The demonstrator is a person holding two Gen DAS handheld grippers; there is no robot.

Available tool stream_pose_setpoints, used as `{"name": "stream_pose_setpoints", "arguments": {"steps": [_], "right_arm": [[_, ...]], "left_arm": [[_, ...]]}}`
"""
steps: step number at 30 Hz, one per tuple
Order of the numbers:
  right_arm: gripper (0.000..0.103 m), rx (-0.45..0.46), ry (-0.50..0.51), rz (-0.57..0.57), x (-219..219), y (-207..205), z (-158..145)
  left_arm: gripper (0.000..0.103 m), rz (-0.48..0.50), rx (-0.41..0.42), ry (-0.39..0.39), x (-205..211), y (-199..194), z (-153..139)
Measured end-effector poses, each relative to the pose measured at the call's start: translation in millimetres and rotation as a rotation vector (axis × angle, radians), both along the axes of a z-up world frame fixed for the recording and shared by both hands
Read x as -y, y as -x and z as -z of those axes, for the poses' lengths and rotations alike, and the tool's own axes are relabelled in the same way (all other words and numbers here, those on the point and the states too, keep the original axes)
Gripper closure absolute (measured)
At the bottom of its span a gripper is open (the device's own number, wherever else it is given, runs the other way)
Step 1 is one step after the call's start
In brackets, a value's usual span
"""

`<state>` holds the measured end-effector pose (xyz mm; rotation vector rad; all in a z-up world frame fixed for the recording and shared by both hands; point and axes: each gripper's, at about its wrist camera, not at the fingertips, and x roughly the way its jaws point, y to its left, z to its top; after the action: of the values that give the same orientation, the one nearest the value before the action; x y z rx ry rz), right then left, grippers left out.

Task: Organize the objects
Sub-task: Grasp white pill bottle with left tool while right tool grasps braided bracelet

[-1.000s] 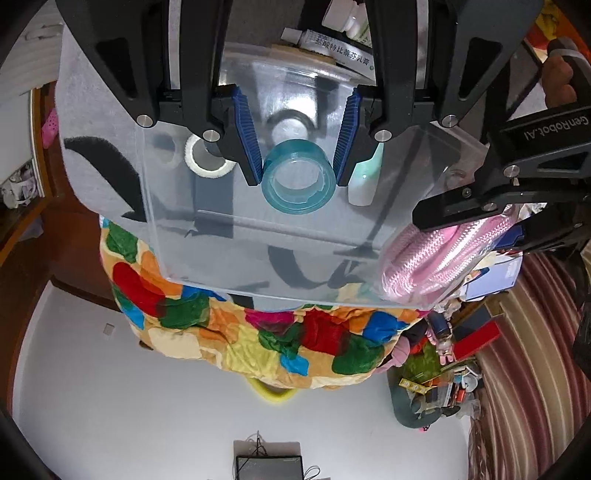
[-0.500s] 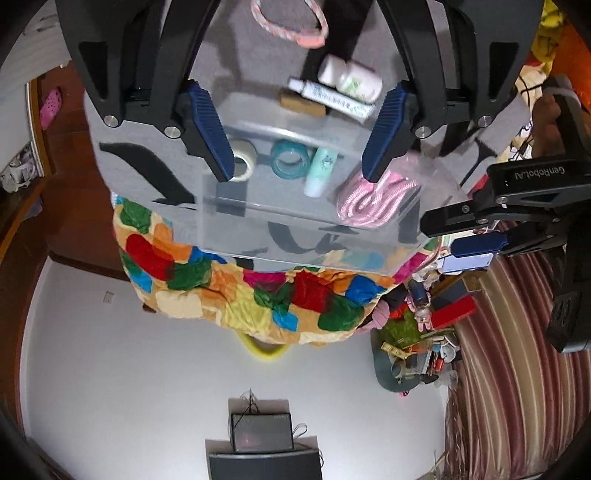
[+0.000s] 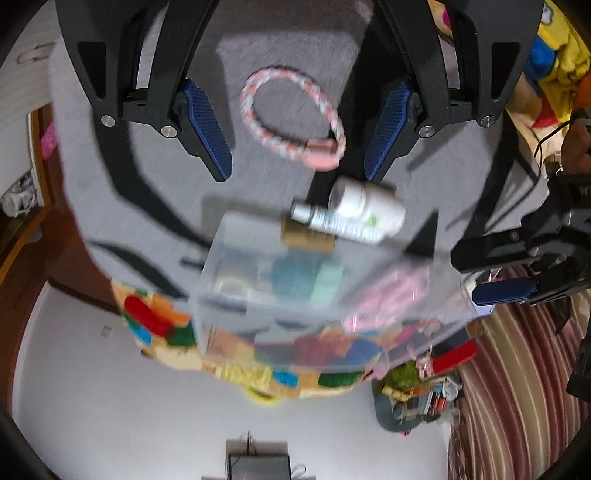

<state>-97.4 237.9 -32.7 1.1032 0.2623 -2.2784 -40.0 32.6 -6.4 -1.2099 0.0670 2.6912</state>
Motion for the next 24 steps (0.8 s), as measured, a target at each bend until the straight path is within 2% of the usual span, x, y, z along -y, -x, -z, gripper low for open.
{"name": "stream_pose_setpoints", "arguments": {"steps": [1,2,3,4,5,8,12,17,24], "right_arm": [[0.038,0.015,-0.002,-0.003,0.1,-0.2,5.6],[0.049,0.021,-0.001,-0.003,-0.5,-0.9,9.4],[0.052,0.026,-0.004,-0.005,-1.4,-1.2,12.6],[0.060,0.012,-0.010,0.001,-2.7,-2.5,13.5],[0.071,0.000,-0.010,0.005,-4.1,-3.7,12.7],[0.089,0.001,0.004,0.012,-10.5,-3.4,11.8],[0.093,-0.003,0.021,0.040,-22.0,-2.4,11.8],[0.093,-0.011,0.039,0.075,-35.7,-0.9,7.5],[0.093,-0.028,0.060,0.085,-39.7,-3.9,-3.8]], "left_arm": [[0.025,0.006,0.019,-0.002,-2.6,2.1,6.0],[0.025,0.011,0.036,-0.007,-5.5,3.5,11.0],[0.025,0.015,0.051,-0.015,-8.1,5.2,15.1],[0.025,0.020,0.067,-0.027,-11.1,7.7,19.5],[0.025,0.027,0.081,-0.039,-14.3,10.4,23.1],[0.025,0.038,0.100,-0.053,-23.4,16.2,29.3],[0.026,0.051,0.102,-0.057,-37.6,24.7,33.5],[0.049,0.059,0.097,-0.061,-48.7,30.8,35.5],[0.049,0.066,0.071,-0.066,-48.9,23.6,32.3]]}}
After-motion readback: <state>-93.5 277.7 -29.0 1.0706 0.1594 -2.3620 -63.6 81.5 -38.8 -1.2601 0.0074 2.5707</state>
